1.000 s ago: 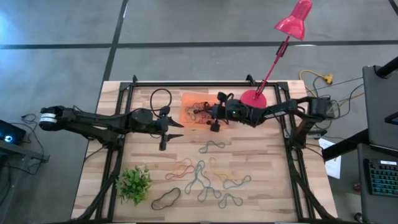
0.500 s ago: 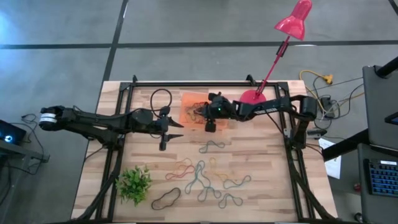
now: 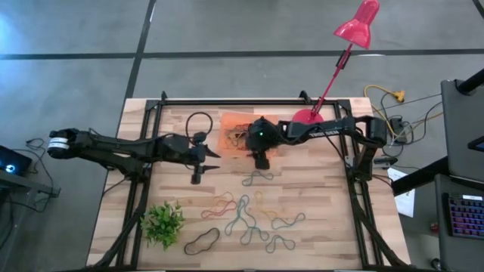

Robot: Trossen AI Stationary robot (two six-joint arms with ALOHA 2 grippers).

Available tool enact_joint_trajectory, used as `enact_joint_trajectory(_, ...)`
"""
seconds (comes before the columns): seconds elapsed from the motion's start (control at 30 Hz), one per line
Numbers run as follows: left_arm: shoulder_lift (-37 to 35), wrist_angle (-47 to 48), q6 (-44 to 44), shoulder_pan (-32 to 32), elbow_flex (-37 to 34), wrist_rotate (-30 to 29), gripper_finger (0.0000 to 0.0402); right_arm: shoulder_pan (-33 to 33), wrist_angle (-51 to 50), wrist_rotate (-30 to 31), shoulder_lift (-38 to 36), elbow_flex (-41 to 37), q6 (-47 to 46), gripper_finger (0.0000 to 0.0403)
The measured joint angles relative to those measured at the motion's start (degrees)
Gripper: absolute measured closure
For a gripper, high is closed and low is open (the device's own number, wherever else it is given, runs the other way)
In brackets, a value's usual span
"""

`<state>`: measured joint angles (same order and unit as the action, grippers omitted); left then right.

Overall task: Pick and place rubber bands into bin
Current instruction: Put the black rubber band into the orange bin

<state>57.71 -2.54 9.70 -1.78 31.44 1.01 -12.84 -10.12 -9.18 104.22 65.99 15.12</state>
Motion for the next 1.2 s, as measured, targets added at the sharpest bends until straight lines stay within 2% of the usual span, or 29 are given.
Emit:
enact_joint_trajectory(0.1, 0.0, 1.9, 0.3, 0.0, 0.0, 0.2, 0.0244, 1.8, -3.6, -5.0, 0.0, 0.4, -0.2, 0.0263)
enact_joint_trajectory(0.23, 0.0, 2.7, 0.1, 0.0, 0.0, 1.9, 0.0244, 5.2, -3.7, -6.3, -0.1, 0.3, -0.2, 0.0277)
enact_joint_trajectory(0.5, 0.2, 2.6, -0.8, 0.3, 0.0, 15.3, 0.0244, 11.5, -8.3, -6.3, -2.8, 0.3, -1.3, 0.0296)
enact_joint_trajectory(0.73, 2.4, 2.5, -0.9, 4.3, 0.0, 24.0, 0.0244, 17.3, -13.7, -6.3, -7.8, 0.3, -4.4, 0.0307)
enact_joint_trajectory(1.0, 10.2, 0.1, -4.1, 9.9, 2.4, 24.8, 0.0244, 22.9, -14.2, -4.3, -12.3, -0.7, -8.4, 0.0318)
enact_joint_trajectory(1.1, 14.6, 1.0, -4.7, 12.1, 5.9, 22.1, 0.0244, 24.1, -14.2, -0.9, -13.6, -1.9, -9.9, 0.0323)
enact_joint_trajectory(1.2, 18.9, 7.2, -4.6, 14.1, 10.8, 18.5, 0.0244, 24.7, -14.1, 1.1, -14.7, -3.8, -11.8, 0.0327)
